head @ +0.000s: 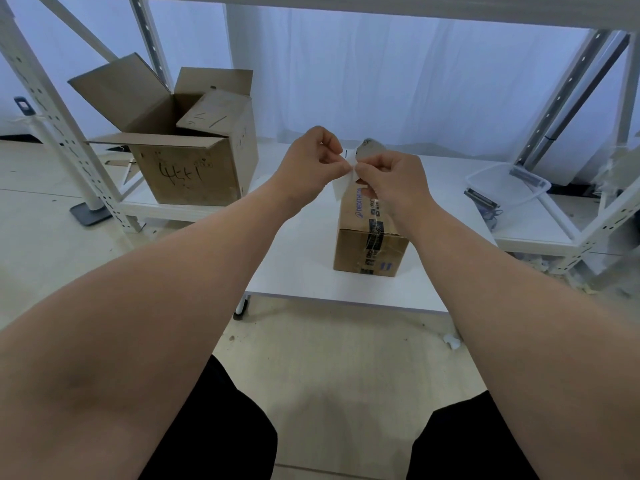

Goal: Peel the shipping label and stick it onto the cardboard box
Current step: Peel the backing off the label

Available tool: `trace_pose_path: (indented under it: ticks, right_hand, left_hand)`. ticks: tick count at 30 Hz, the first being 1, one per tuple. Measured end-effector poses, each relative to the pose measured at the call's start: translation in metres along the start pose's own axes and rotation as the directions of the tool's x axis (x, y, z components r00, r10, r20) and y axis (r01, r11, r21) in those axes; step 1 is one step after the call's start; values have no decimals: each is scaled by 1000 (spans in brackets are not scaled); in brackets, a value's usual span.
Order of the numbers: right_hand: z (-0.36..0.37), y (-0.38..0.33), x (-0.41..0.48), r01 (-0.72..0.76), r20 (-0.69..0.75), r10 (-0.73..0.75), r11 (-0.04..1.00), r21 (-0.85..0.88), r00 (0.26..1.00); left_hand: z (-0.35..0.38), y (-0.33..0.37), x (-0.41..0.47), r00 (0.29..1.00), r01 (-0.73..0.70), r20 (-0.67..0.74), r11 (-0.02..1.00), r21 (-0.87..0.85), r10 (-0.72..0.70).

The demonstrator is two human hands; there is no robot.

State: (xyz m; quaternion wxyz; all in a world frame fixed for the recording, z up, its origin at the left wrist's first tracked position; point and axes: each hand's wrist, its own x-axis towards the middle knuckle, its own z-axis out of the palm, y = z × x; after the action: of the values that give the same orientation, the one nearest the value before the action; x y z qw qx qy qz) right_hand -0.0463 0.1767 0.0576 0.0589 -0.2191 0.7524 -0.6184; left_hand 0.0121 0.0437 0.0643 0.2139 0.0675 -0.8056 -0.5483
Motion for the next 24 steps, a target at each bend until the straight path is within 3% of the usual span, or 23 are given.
trace_pose_path:
  ticks: [9,19,24]
  right_hand:
    - [0,-2,1,-45,-13,47,994,99,999]
    - [1,-2,-3,-16,42,14,999,35,999]
    - [2,3,0,-33,-4,33,998,-59,999]
  left_hand:
    - [0,3,0,998,49,-45,999,-12,-49]
    - [0,3,-2,995,6,-100,1000,13,-5]
    - [2,3,-1,996,16,-90,1000,17,-14]
